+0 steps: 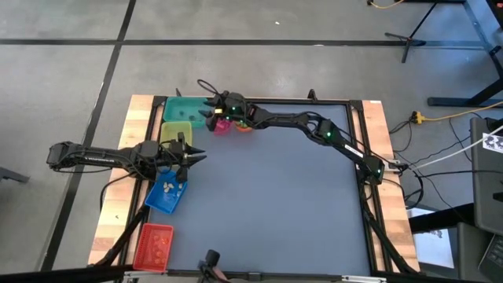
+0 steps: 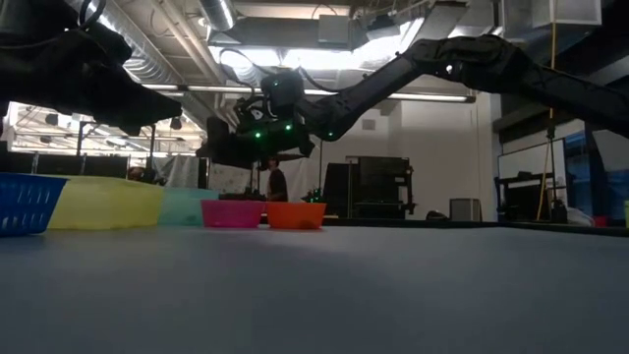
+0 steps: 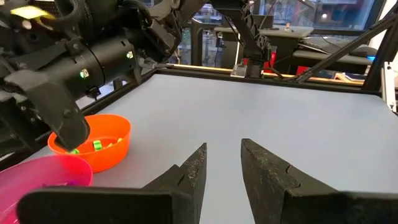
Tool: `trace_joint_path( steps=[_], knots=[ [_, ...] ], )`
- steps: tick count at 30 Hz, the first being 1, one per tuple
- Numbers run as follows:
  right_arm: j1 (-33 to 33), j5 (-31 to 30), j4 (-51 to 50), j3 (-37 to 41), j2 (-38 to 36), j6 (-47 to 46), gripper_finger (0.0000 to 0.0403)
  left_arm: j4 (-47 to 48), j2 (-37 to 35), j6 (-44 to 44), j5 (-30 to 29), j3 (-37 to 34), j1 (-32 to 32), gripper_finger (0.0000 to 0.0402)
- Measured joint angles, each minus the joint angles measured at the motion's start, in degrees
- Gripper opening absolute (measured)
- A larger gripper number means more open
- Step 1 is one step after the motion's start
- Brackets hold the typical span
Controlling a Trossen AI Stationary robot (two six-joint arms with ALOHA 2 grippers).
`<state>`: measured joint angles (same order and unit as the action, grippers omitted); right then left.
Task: Sort Halloween decoration
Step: Return to Home Position
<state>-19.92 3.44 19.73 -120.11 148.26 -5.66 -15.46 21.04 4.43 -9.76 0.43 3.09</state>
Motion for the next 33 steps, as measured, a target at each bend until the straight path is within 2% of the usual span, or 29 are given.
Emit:
trace_joint_path(
  steps=[4, 10, 17, 27, 33],
  knots=[
    [0.0, 0.2, -0.5, 0.1, -2.5, 0.5, 0.0222, 0.1, 0.0, 0.0, 0.0, 0.0, 0.0, 0.0085],
    [0.0, 1.6, -7.6, 0.0, -10.6, 8.6, 0.0208, 0.1, 0.0, -0.3, 0.0, 0.0, 0.0, 0.0085],
    [0.0, 3.7, -20.6, 0.0, -23.3, 13.4, 0.0143, 0.2, 0.0, -2.0, -0.1, 0.0, 0.0, 0.0085],
    [0.0, 3.6, -43.6, 0.0, -43.6, 19.1, 0.0010, 1.0, -0.3, -2.2, -2.7, 0.0, 0.0, 0.0085],
    [0.0, 3.7, -56.9, 0.0, -54.2, 20.2, 0.0009, 1.2, -1.9, -2.4, -2.7, 0.0, 0.0, 0.0085]
  ],
)
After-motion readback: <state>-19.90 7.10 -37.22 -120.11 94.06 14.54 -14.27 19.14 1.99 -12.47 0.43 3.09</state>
